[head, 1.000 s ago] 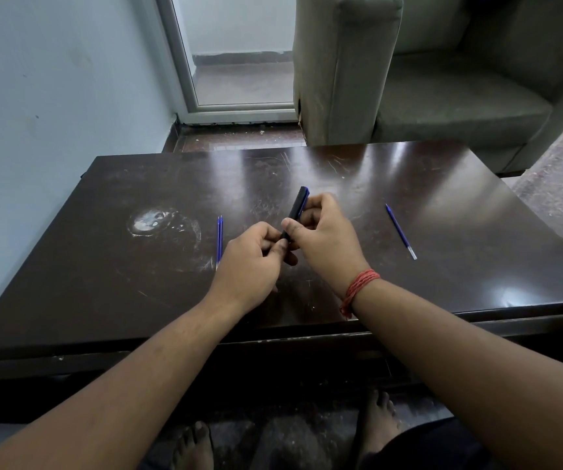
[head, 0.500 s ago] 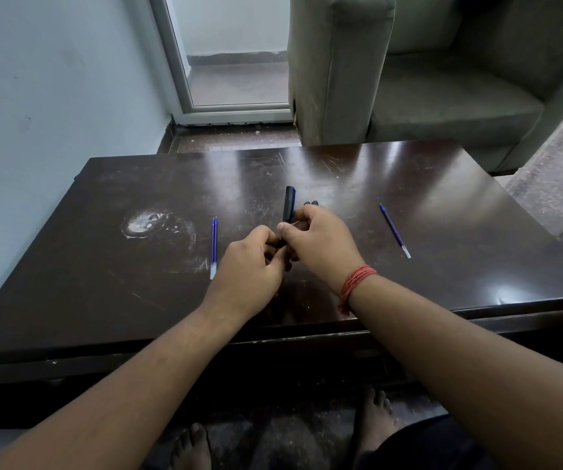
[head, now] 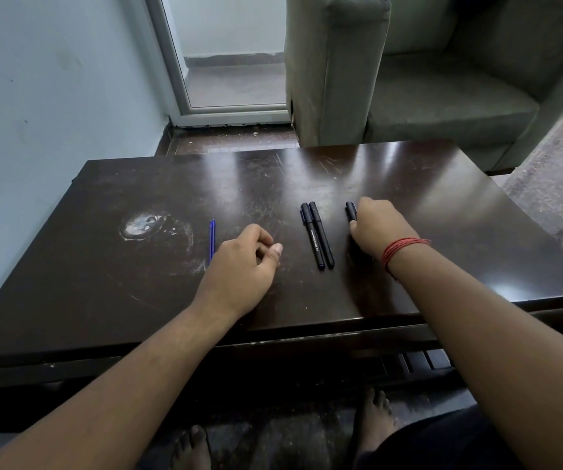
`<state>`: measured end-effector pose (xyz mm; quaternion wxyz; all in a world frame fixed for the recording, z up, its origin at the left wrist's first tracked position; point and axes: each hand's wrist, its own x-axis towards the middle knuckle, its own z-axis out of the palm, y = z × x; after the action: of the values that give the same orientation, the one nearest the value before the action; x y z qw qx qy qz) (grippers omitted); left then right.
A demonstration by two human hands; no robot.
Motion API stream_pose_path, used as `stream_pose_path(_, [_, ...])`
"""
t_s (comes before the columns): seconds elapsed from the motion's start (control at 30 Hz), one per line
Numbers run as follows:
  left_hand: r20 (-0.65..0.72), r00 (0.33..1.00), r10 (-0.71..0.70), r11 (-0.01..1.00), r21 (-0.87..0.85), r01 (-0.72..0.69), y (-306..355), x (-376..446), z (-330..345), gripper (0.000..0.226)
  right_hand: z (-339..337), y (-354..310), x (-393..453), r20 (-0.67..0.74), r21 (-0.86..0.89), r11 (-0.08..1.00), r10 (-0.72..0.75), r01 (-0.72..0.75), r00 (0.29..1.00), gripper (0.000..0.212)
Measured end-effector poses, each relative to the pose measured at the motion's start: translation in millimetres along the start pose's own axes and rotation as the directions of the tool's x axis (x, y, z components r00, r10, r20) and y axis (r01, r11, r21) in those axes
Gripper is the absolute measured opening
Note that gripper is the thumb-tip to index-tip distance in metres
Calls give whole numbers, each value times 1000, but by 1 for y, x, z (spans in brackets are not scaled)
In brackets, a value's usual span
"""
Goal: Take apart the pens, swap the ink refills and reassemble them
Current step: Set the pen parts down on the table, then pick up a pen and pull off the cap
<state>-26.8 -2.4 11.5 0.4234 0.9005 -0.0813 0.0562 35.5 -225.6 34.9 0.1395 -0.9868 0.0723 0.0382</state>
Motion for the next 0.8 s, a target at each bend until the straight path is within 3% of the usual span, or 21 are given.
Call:
stream_pose_path(0.23, [-4, 1000, 21, 1000, 12, -21, -2, 1, 0, 8, -1, 6, 2, -16, -68, 997, -25, 24, 1000, 8])
stream_pose_path(0.7, [3, 1000, 24, 999, 33, -25, -2, 1, -2, 6, -10, 9, -2, -8, -108, 993, -43, 42, 999, 27])
stream_pose_path(0.8, [1, 1000, 23, 999, 29, -23, -2, 2, -3, 6, -16, 6, -4, -85, -57, 998, -36, 31, 996, 26])
